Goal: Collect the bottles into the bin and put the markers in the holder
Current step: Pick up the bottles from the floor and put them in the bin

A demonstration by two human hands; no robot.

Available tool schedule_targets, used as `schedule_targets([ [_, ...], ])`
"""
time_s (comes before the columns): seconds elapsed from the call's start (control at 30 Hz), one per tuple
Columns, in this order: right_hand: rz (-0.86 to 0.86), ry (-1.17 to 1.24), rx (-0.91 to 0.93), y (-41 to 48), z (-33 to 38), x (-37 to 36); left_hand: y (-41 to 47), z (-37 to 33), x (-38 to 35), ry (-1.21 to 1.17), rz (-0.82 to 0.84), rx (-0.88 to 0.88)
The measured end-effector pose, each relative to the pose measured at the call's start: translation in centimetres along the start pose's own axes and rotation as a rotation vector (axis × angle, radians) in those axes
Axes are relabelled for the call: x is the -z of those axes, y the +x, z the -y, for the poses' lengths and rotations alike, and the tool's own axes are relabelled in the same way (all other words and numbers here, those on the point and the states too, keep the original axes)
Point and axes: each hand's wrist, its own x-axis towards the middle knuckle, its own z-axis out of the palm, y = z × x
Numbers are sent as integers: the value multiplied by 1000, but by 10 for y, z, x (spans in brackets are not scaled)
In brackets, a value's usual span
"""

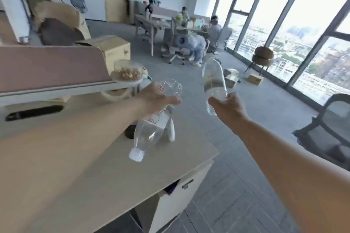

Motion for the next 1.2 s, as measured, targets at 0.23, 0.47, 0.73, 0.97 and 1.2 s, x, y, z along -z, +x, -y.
schedule_targets([
  [0.23,261,77,263,-83,178,-131,-117,38,267,3,-394,59],
  [0.47,551,134,463,-243,335,-281,-308,141,472,40,-785,339],
  [0.73,761,143,584,-395,419,-397,-447,228,569,-52,-1038,388],
  [0.97,839,36,735,-423,480,-466,-439,285,609,-34,-1109,467],
  [1.2,962,-5,865,-422,542,-556,-393,332,655,-10,-1114,643],
])
